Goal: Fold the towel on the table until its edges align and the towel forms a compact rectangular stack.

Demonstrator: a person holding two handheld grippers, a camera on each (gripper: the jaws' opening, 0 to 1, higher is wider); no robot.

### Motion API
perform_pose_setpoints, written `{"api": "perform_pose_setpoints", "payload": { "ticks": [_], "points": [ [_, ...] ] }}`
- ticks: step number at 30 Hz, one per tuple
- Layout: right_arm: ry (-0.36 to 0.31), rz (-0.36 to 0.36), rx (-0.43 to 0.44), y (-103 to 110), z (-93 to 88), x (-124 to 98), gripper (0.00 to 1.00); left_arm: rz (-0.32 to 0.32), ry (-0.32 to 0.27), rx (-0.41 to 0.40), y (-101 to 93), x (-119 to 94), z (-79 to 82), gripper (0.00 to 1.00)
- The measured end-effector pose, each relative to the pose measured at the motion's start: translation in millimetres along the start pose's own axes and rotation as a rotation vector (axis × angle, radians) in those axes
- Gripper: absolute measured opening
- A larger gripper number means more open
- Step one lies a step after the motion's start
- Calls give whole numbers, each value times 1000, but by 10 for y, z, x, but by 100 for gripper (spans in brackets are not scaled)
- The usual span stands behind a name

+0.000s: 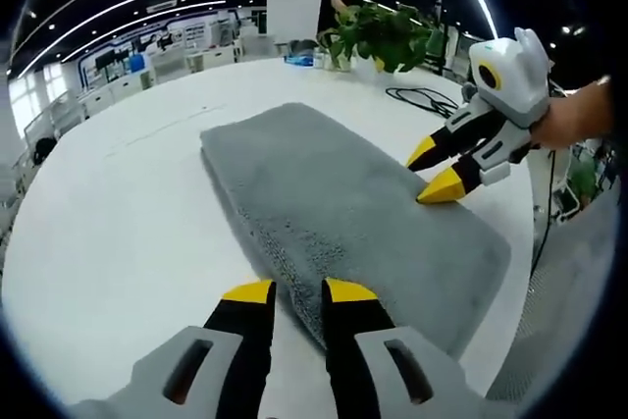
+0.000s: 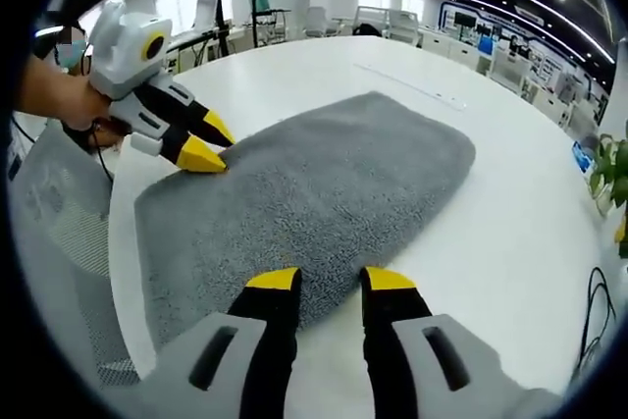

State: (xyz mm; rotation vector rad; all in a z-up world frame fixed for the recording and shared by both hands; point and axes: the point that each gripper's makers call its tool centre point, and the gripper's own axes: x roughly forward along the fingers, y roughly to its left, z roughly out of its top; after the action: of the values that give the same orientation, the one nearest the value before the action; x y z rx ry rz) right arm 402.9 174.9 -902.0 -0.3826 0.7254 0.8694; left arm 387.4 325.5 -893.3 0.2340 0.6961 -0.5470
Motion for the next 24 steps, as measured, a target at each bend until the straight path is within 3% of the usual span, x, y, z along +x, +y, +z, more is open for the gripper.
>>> {"api": "perform_pose_setpoints", "payload": {
  "ticks": [2,4,8,11,13,18,24],
  "points": [
    [-22,-5,-1,10,50,-32,23,-4,-36,45,-37,-36,91,19],
    [-39,5,7,46,90,-54,22,-47,-63,56,-131,-32,148,19],
    [-56,28,-10,153,128,-114,23,-93,-15,102,-241,49,74,20],
    [-65,39,-9,165,113,-132,24,-63,29,84,-166,74,-3,22],
    [-69,53,-7,191,105,-151,24,-79,28,38,-161,70,-9,23],
    [-70,77,-14,270,80,-209,25,-84,42,66,-151,40,-18,26],
    [-78,120,-17,375,70,-253,29,-111,13,107,-208,-24,64,26]
  ]
}}
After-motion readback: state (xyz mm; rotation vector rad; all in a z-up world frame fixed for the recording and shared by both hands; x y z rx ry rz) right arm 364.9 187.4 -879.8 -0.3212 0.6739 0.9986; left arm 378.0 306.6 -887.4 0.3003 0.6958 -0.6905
